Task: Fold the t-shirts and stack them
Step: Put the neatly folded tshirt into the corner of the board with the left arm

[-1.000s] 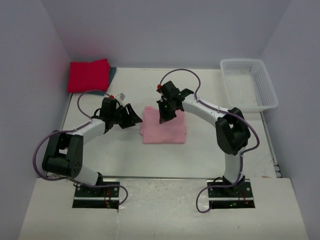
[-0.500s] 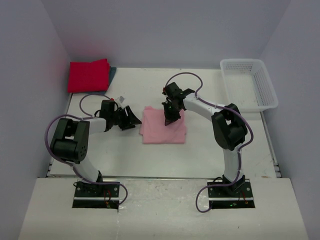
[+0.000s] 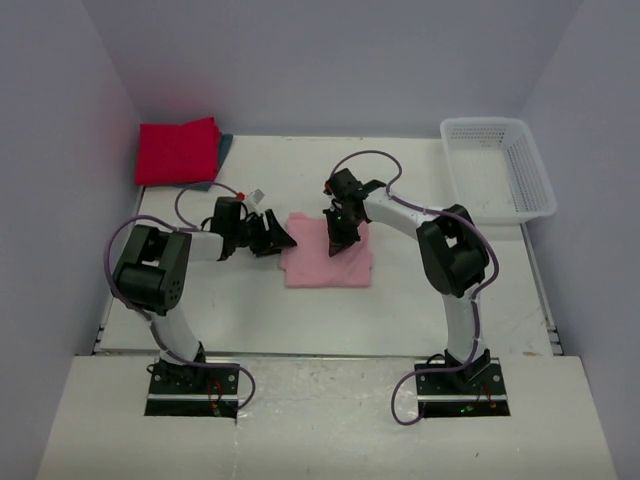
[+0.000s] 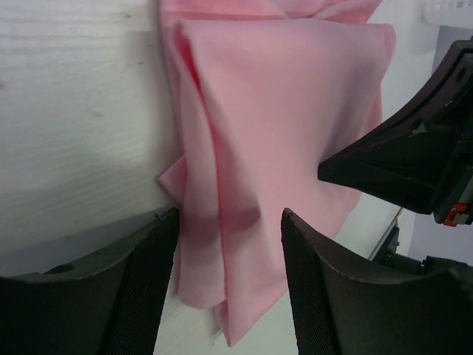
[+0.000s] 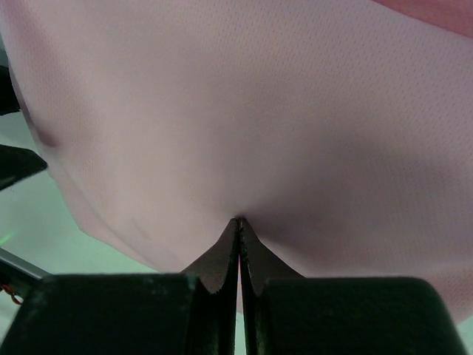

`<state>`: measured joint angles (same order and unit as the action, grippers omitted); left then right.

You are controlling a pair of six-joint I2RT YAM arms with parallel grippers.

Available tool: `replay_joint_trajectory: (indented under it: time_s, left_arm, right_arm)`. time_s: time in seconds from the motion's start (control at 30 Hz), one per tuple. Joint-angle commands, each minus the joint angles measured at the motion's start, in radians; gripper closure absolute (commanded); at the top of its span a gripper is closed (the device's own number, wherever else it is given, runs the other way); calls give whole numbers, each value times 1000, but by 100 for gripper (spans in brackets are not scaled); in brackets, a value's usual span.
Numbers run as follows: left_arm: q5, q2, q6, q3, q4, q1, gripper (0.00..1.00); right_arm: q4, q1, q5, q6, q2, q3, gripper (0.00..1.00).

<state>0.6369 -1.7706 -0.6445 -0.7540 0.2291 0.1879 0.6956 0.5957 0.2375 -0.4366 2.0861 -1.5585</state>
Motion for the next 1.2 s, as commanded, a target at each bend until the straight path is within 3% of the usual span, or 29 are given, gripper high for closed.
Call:
replay_joint_trajectory:
  time_s: [0.0, 0.2, 0.27, 0.33, 0.4, 0.47, 0.7, 0.83, 1.0, 1.17]
  left_arm:
    - [-26, -101, 26, -8, -39, 57, 39]
    - [-26, -184, -37, -34, 30, 125, 38]
    - [-29, -200, -46, -36, 41, 137, 43]
    - [-48, -217, -49, -41, 35, 137, 54]
    - [-55, -228, -44, -48, 24, 136, 86]
    - [-72, -239, -32, -65, 0, 136, 100]
    - [-128, -213, 38, -162, -102, 134, 100]
    - [-189, -133, 92, -226, -161, 134, 100]
    - [-382, -9, 201, -327, -316, 134, 100]
    - [-506, 33, 308, -499, -408, 134, 100]
  right_arm:
    - [7, 6, 36, 4, 2, -26, 100]
    - [7, 7, 46, 6, -8, -28, 100]
    - [4, 7, 55, 7, -12, -26, 100]
    - [2, 6, 60, 7, -15, -26, 100]
    - [-2, 7, 63, 2, -18, -26, 100]
    - [-11, 7, 66, -1, -32, -18, 100]
    - [10, 18, -21, 13, -96, -15, 100]
    - [25, 26, -110, 16, -221, 26, 100]
    - [74, 42, -231, -7, -397, 93, 100]
    - [48, 90, -234, -16, -515, 207, 100]
